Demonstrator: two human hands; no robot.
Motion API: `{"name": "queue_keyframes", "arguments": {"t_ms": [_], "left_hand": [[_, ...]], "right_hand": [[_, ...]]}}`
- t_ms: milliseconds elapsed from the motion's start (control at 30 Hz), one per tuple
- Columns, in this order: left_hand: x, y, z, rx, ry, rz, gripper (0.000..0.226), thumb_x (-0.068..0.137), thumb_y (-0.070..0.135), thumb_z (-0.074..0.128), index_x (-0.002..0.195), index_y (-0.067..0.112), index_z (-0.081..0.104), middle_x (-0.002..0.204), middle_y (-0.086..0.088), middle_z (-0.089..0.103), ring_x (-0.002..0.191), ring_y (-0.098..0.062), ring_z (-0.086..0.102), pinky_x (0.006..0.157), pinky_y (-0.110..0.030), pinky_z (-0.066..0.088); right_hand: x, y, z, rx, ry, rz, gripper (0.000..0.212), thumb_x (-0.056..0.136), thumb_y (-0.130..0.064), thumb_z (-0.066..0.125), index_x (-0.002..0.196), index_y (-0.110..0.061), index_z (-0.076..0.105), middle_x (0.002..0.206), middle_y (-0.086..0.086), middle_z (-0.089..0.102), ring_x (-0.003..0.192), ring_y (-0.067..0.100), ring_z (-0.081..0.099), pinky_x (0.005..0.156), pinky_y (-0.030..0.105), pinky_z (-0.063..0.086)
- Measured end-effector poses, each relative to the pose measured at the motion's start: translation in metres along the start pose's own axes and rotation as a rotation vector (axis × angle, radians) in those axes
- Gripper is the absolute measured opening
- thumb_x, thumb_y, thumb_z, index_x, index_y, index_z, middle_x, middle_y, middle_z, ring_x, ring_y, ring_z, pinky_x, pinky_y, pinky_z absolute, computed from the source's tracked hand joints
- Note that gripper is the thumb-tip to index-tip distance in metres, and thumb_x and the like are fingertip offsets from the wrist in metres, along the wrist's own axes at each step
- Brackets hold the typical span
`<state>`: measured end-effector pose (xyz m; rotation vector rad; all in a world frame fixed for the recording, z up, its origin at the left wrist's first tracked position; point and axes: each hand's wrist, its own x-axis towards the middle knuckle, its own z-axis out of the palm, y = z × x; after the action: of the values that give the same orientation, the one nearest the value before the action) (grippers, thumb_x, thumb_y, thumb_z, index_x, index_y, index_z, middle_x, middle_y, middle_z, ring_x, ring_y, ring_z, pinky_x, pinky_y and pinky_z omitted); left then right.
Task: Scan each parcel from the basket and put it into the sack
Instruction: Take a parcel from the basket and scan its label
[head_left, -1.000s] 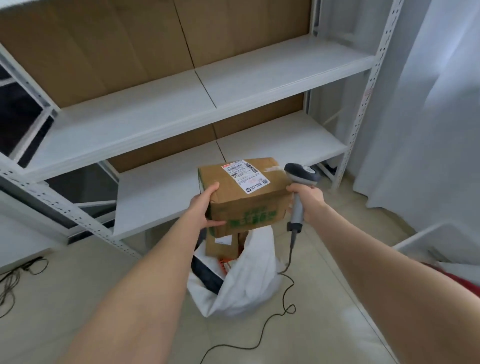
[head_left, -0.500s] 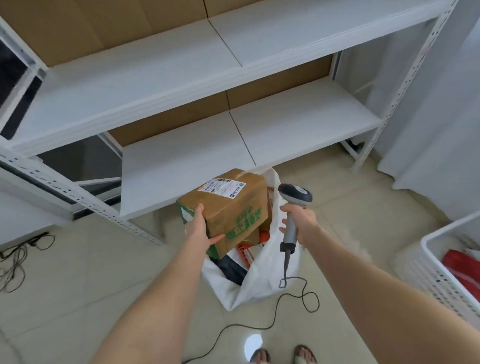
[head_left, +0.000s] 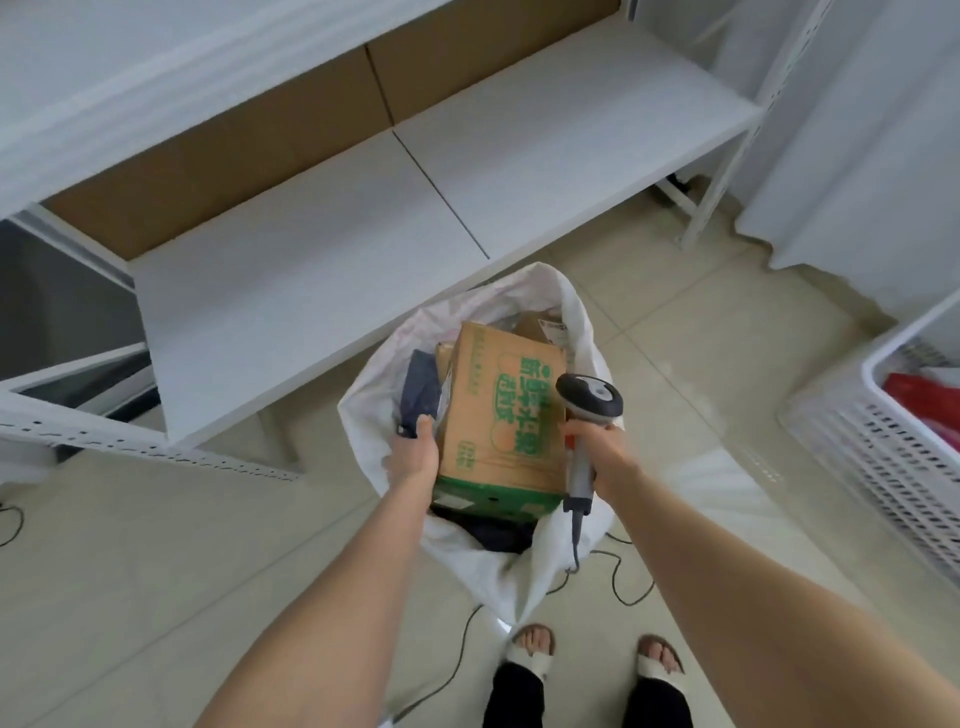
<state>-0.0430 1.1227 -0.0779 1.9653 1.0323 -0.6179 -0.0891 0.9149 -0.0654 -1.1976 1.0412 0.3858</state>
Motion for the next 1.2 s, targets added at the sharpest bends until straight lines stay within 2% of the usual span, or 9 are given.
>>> {"name": "queue_keyframes", "arguments": {"t_ms": [67, 167, 400, 533, 667, 833, 967, 1067, 1200], "left_hand": [[-0.005, 0.013, 0.002, 0.247, 0.014, 0.417, 0.076, 0.088, 0.062, 0.05, 0.151, 0.032, 0.018, 0.156, -0.009, 0.018, 0.138, -0.033, 0.032, 0.107, -0.049, 0.037], [-0.015, 0.024, 0.018, 0.722, -0.092, 0.685, 0.099, 0.072, 0.064, 0.068, 0.149, 0.047, 0.008, 0.159, -0.006, -0.003, 0.143, -0.034, 0.018, 0.105, -0.048, 0.039], [0.007, 0.027, 0.065, 0.903, -0.095, 0.671, 0.103, 0.074, 0.053, 0.074, 0.148, 0.046, 0.003, 0.156, -0.014, -0.005, 0.133, -0.038, 0.029, 0.098, -0.046, 0.042], [0.006, 0.026, 0.082, 0.872, -0.056, 0.616, 0.105, 0.077, 0.045, 0.075, 0.148, 0.047, -0.002, 0.153, -0.015, -0.007, 0.131, -0.036, 0.028, 0.1, -0.048, 0.042], [0.002, 0.008, 0.091, 0.92, -0.061, 0.614, 0.104, 0.084, 0.044, 0.069, 0.147, 0.045, -0.013, 0.152, -0.017, -0.018, 0.134, -0.038, 0.022, 0.103, -0.045, 0.037], [0.001, 0.014, 0.063, 0.722, -0.053, 0.769, 0.067, 0.095, 0.055, 0.041, 0.15, 0.045, 0.003, 0.16, -0.006, 0.005, 0.134, -0.033, 0.038, 0.092, -0.041, 0.044], [0.049, 0.015, -0.002, 0.647, 0.271, 0.489, 0.06, 0.095, 0.041, 0.051, 0.148, 0.036, 0.024, 0.155, -0.015, 0.016, 0.138, -0.035, 0.027, 0.105, -0.046, 0.034], [0.104, -0.005, -0.038, 0.578, 0.173, 0.186, 0.061, 0.088, 0.044, 0.061, 0.143, 0.036, 0.034, 0.143, -0.018, 0.039, 0.131, -0.033, 0.034, 0.103, -0.042, 0.034], [0.133, -0.023, -0.043, 0.181, -0.01, 0.135, 0.056, 0.086, 0.029, 0.071, 0.137, 0.024, 0.049, 0.143, -0.01, 0.042, 0.124, -0.031, 0.047, 0.101, -0.037, 0.043]], "right_hand": [[0.012, 0.009, 0.002, 0.01, 0.028, 0.01, 0.014, 0.076, -0.006, 0.073, 0.078, -0.012, 0.061, 0.083, 0.01, 0.061, 0.079, 0.027, 0.059, 0.076, 0.04, 0.051], [0.009, 0.008, 0.007, 0.026, 0.06, 0.021, 0.014, 0.08, -0.003, 0.071, 0.079, -0.01, 0.059, 0.089, 0.013, 0.061, 0.082, 0.027, 0.06, 0.077, 0.04, 0.052], [0.02, 0.0, -0.009, 0.046, 0.139, -0.024, 0.019, 0.084, 0.004, 0.064, 0.075, -0.009, 0.054, 0.086, 0.012, 0.057, 0.088, 0.03, 0.058, 0.097, 0.051, 0.049], [0.01, -0.023, -0.022, 0.095, 0.083, -0.097, 0.018, 0.087, 0.005, 0.059, 0.08, -0.009, 0.051, 0.08, 0.01, 0.056, 0.071, 0.021, 0.057, 0.073, 0.041, 0.053], [0.015, -0.024, -0.01, 0.109, 0.069, -0.075, 0.01, 0.082, 0.001, 0.063, 0.086, -0.005, 0.057, 0.091, 0.015, 0.059, 0.079, 0.025, 0.06, 0.081, 0.045, 0.054], [0.017, -0.009, 0.01, -0.11, 0.229, -0.051, 0.009, 0.088, -0.003, 0.062, 0.095, -0.002, 0.057, 0.091, 0.014, 0.057, 0.085, 0.028, 0.056, 0.091, 0.044, 0.051], [0.023, -0.003, 0.02, -0.188, 0.279, -0.032, 0.012, 0.09, -0.005, 0.059, 0.1, -0.006, 0.053, 0.083, 0.009, 0.053, 0.085, 0.027, 0.054, 0.082, 0.04, 0.05], [0.034, 0.004, 0.032, -0.198, 0.311, -0.047, 0.017, 0.09, -0.008, 0.06, 0.106, -0.01, 0.053, 0.09, 0.008, 0.055, 0.085, 0.026, 0.054, 0.075, 0.035, 0.047], [0.048, 0.01, 0.043, -0.188, 0.339, -0.065, 0.016, 0.091, -0.011, 0.059, 0.105, -0.014, 0.052, 0.087, 0.003, 0.054, 0.074, 0.019, 0.052, 0.069, 0.032, 0.043]]}}
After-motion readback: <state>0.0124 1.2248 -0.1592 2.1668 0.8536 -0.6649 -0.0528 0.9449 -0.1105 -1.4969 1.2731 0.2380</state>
